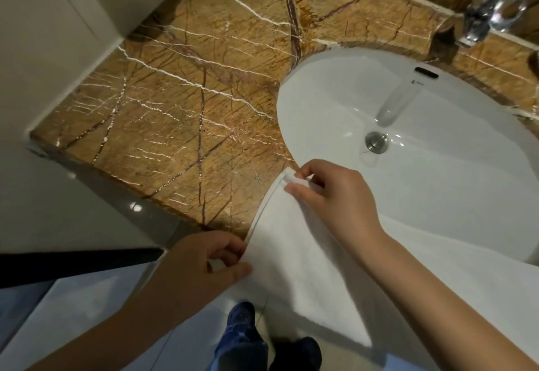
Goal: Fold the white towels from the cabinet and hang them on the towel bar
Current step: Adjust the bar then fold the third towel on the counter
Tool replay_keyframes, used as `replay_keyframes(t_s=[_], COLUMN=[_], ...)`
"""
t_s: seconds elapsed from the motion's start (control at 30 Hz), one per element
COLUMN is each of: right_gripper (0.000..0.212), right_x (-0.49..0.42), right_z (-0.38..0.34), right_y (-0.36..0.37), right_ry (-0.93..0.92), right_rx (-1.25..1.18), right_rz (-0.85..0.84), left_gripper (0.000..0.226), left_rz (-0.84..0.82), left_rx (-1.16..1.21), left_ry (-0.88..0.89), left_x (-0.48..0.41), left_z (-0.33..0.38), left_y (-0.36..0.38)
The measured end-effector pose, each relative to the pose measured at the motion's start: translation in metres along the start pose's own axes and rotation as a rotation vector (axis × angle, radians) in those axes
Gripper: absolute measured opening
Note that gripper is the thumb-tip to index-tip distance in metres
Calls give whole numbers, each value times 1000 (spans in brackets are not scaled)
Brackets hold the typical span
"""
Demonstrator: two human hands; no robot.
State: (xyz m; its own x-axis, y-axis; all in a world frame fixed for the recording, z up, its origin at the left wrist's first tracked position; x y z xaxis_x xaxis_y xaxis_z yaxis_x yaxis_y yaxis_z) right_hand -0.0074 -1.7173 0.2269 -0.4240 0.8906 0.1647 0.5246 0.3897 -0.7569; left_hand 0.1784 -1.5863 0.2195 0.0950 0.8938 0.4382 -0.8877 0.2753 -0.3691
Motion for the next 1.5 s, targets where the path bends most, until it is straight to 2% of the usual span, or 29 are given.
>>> replay_keyframes(t_s=[0.13,0.2,0.3,0.43,0.53,0.7,0.93,1.1,1.17,1.23,1.3,1.37,1.5], right_gripper=[17,16,19,18,16,14,14,23,29,35,37,35,23], right_x=[-8,-17,-27,-33,-38,-46,-40,-42,-40,-33,-23,-14,-1], right_z=[-5,-6,-3,5,0,-7,0,3,11,23,35,48,66], right_y=[-5,-5,-2,-7,-8,5,5,-3,-14,-27,-38,-49,-62], right_ry=[-11,10,69,69,6,37,29,95,113,123,131,133,149], right_rx=[-20,-2,35,-59,-137,-29,13,-23,-164,-387,-530,-552,-406], right_rz=[106,84,4,28,59,18,79,-24,-102,-176,-258,-348,-511], left_gripper=[28,21,12,13,15,23,22,24,22,9,20,34,60], left_rz=[179,238,210,168,177,207,266,283,316,302,183,70,-41], left_rx=[-66,-50,-77,-44,-38,-145,-278,-462,-690,-783,-780,-843,-979], left_ry=[67,20,74,107,91,41,-63,-155,-50,143,311,389,307], left_x=[-8,-15,-21,-21,-20,-20,-20,-18,-17,-19,-29,-43,-66], left_z=[4,4,7,13,12,10,14,26,35,48,58,62,50], left_y=[-12,-22,-34,-38,-36,-37,-36,-34,-33,-29,-17,-1,15])
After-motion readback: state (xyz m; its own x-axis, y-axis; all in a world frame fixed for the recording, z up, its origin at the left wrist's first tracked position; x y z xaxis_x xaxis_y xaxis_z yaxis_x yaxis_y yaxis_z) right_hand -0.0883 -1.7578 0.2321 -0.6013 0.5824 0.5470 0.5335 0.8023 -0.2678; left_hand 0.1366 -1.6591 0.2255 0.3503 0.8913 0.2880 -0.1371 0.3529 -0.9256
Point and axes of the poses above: each hand's wrist, its own x-axis away from the middle knuckle, its own y-axis out of the palm, z = x × y, the point moved 1 cm from there along -x, towards the middle knuckle, and after that the axes turned 7 degrees about -z, right-handed, at the moved point
